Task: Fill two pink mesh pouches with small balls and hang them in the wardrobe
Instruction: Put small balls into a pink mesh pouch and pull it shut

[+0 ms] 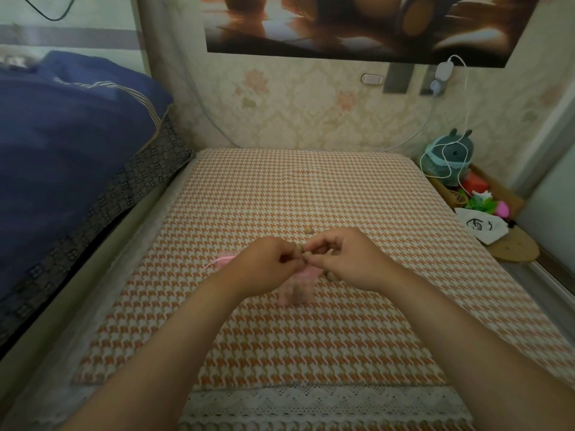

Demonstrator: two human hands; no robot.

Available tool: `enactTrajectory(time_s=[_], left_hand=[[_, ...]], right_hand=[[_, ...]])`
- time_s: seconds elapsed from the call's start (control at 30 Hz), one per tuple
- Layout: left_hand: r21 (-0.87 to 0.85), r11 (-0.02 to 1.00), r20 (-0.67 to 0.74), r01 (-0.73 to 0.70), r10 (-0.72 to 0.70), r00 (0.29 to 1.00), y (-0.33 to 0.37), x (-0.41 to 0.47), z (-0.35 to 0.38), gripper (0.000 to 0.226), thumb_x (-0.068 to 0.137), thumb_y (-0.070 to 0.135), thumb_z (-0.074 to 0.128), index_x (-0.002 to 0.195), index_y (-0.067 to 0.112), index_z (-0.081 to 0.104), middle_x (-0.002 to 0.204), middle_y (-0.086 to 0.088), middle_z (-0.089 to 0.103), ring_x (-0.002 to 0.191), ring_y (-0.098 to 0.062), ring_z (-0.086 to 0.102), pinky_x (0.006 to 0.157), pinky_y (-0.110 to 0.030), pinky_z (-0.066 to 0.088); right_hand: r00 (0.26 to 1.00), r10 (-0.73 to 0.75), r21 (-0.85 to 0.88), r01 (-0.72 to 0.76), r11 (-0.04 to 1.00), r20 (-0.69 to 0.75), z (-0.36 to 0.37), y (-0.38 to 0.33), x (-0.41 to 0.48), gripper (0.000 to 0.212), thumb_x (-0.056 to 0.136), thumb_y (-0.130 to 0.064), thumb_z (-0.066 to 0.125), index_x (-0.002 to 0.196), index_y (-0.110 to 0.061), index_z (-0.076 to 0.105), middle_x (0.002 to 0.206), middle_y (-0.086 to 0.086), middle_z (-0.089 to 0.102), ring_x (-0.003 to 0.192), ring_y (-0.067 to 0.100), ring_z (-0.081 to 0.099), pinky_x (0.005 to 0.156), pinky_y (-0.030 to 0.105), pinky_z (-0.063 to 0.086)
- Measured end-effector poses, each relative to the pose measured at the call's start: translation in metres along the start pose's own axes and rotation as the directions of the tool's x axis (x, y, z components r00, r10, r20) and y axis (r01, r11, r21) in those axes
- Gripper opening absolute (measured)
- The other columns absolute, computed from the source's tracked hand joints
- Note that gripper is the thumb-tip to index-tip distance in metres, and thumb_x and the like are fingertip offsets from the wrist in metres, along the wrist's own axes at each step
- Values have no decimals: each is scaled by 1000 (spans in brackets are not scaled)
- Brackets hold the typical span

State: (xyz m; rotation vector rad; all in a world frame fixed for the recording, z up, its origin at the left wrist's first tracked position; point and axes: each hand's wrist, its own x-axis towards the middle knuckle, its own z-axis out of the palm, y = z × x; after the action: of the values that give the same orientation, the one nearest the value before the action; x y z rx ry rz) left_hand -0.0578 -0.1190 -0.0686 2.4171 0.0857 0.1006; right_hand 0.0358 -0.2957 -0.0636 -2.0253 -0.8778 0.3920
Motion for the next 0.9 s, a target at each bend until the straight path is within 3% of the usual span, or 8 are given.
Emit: enactTrajectory(time_s=[0.13, 0.23, 0.33, 0.47, 0.57, 0.7, 0.77, 0.9], left_hand=[[-54, 991, -63, 125, -128, 990, 2, -1, 0, 38, 94, 28, 62, 60, 12, 65, 48, 6, 46, 40, -4, 35, 47, -24, 30], [-130, 974, -87, 185, -198, 976, 4, -2, 1, 35, 91, 29, 67, 58, 21, 71, 44, 11, 50, 39, -1, 39, 45, -19, 32], [-120, 976, -47, 180, -186, 981, 9, -3, 0, 13, 88, 23, 69, 84, 24, 81, 65, 3, 70, 53, -5, 52, 51, -20, 43], [-110, 975, -17, 194, -197, 980, 11, -3, -1, 20, 85, 16, 65, 95, 26, 80, 80, -1, 75, 62, -10, 59, 56, -24, 47], [-126, 973, 2, 192, -193, 981, 11, -4, -2, 22, 86, 15, 64, 100, 25, 78, 85, 3, 75, 66, -9, 62, 57, -21, 48], [-106, 977, -2, 183, -184, 983, 7, -4, -6, 25, 87, 14, 63, 106, 25, 76, 94, 8, 74, 84, -9, 69, 77, -27, 60], [-85, 982, 10, 171, -171, 985, 5, -4, -7, 27, 87, 14, 64, 109, 24, 75, 98, 11, 72, 91, -6, 68, 84, -29, 59], [-53, 990, 42, 127, -125, 991, 4, -6, -10, 28, 87, 19, 66, 113, 27, 74, 106, 17, 69, 92, 3, 64, 81, -19, 55]], right_hand=[[999, -26, -93, 29, 995, 31, 1, -6, -4, 11, 90, -20, 78, 101, -23, 79, 89, -9, 73, 61, -12, 60, 61, 8, 45], [998, -49, -185, 54, 981, 27, 0, -10, -7, 12, 89, -25, 78, 101, -28, 80, 90, -15, 73, 68, -15, 59, 66, 9, 42], [996, -83, -294, 90, 951, 36, -1, -11, -7, 14, 88, -32, 77, 102, -35, 80, 91, -21, 72, 77, -17, 58, 71, 15, 43], [992, -105, -322, 123, 939, 73, -2, -9, -6, 16, 85, -40, 79, 101, -40, 79, 94, -22, 67, 89, -6, 60, 82, 28, 52], [988, -92, -357, 132, 925, 126, -2, -11, -6, 13, 91, -37, 74, 103, -38, 79, 95, -22, 66, 87, -9, 58, 82, 25, 49], [996, -70, -282, 52, 958, -54, -15, -4, -1, 13, 94, -27, 72, 102, -35, 78, 98, -21, 70, 84, -8, 63, 81, 23, 52], [994, -21, -389, -24, 921, -111, -22, 9, 2, 13, 93, -25, 71, 102, -34, 77, 100, -20, 70, 94, 0, 64, 86, 28, 53], [993, 120, -583, -96, 807, 3, -16, 30, 2, 16, 88, -27, 74, 100, -36, 77, 93, -17, 69, 90, 9, 65, 80, 34, 57]])
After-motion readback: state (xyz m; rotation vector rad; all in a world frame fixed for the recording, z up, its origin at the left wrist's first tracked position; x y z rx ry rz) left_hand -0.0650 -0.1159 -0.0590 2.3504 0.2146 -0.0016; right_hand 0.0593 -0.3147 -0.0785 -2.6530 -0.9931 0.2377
